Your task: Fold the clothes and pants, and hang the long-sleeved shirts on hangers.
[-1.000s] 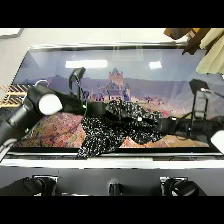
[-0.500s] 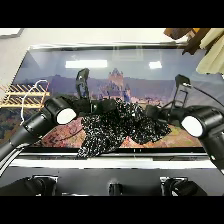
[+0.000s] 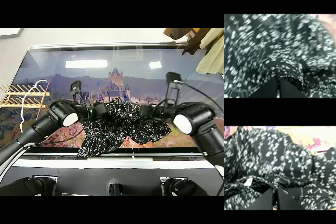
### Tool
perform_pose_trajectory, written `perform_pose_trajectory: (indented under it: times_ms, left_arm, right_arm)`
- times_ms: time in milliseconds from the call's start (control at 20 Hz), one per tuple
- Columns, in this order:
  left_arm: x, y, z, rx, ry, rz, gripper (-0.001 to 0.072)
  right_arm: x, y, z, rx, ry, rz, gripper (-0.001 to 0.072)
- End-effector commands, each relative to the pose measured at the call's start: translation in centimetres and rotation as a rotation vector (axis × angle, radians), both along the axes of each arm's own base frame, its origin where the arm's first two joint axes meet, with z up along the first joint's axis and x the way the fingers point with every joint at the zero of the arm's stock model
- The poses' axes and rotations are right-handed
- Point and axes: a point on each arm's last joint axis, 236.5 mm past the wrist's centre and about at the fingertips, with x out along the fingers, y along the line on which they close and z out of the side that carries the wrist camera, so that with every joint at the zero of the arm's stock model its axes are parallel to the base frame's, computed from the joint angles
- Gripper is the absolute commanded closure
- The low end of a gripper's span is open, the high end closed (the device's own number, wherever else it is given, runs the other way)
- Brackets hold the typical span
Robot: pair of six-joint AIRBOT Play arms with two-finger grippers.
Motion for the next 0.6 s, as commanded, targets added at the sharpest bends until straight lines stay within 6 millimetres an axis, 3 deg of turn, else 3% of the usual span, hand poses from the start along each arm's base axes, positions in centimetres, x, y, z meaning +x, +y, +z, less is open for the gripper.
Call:
perform_pose_trajectory:
  times_ms: [0,300,400,550]
  left_arm:
    - [-1.3,0.4,-1.9,0.010,0.067,0.010,0.0685]
    - [-2.9,0.2,-2.3,0.028,0.114,-0.063,0.0685]
    - [-3.1,0.3,-2.4,0.034,0.123,-0.063,0.0685]
    - [-2.9,0.1,-1.8,0.022,0.109,-0.063,0.0685]
  right_arm:
    - [-1.7,1.4,-0.5,-0.089,-0.001,0.039,0.0676]
    - [-3.6,-2.6,-1.1,-0.279,0.052,-0.091,0.0676]
    - [-3.4,-5.4,0.1,-0.327,0.012,-0.206,0.0676]
    - [-2.9,-5.7,2.7,-0.251,-0.088,-0.237,0.0675]
